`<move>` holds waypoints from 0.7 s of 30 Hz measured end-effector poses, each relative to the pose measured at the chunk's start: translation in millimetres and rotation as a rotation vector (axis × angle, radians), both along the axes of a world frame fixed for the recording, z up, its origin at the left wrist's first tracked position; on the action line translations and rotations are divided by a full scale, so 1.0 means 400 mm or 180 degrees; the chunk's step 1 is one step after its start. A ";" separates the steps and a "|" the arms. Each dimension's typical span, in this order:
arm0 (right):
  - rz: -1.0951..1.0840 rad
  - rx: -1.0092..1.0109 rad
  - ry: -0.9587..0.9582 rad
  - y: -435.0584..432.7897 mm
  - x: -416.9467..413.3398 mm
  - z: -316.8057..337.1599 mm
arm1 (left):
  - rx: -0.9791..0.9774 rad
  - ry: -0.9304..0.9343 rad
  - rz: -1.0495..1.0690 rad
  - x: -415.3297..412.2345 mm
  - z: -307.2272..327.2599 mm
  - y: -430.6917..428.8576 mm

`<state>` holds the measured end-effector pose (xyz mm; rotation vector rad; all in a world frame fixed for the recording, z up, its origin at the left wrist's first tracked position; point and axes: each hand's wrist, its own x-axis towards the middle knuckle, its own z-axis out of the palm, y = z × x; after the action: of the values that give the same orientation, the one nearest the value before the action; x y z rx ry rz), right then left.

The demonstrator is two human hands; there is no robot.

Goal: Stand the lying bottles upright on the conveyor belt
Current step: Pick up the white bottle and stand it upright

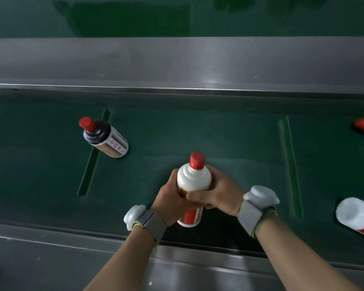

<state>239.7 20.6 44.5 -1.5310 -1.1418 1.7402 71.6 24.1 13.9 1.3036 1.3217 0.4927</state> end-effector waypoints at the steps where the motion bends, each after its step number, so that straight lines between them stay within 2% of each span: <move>1: -0.0018 0.0115 -0.0206 -0.002 -0.027 -0.005 | 0.0197 0.0116 0.0038 -0.012 -0.004 -0.003; 5: 0.0122 0.0466 -0.1032 -0.001 -0.112 -0.004 | 0.0812 0.0488 0.0193 -0.072 -0.020 -0.019; 9: 0.0156 0.0690 -0.1259 0.013 -0.190 -0.001 | 0.0989 0.0372 0.0432 -0.125 -0.033 -0.020; 12: 0.0183 0.0899 -0.1377 0.039 -0.233 0.002 | 0.0785 0.0205 0.0619 -0.154 -0.037 -0.003; 16: 0.0255 0.1135 -0.1539 0.110 -0.272 0.010 | 0.0947 0.0648 0.0544 -0.173 -0.025 0.062; 21: -0.0020 0.1104 -0.1654 0.194 -0.278 0.036 | 0.1160 0.0726 0.0271 -0.165 -0.017 0.170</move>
<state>128.5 98.1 58.8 -1.7997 -1.5863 1.0802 5.4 92.1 7.2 1.6457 1.5295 0.6832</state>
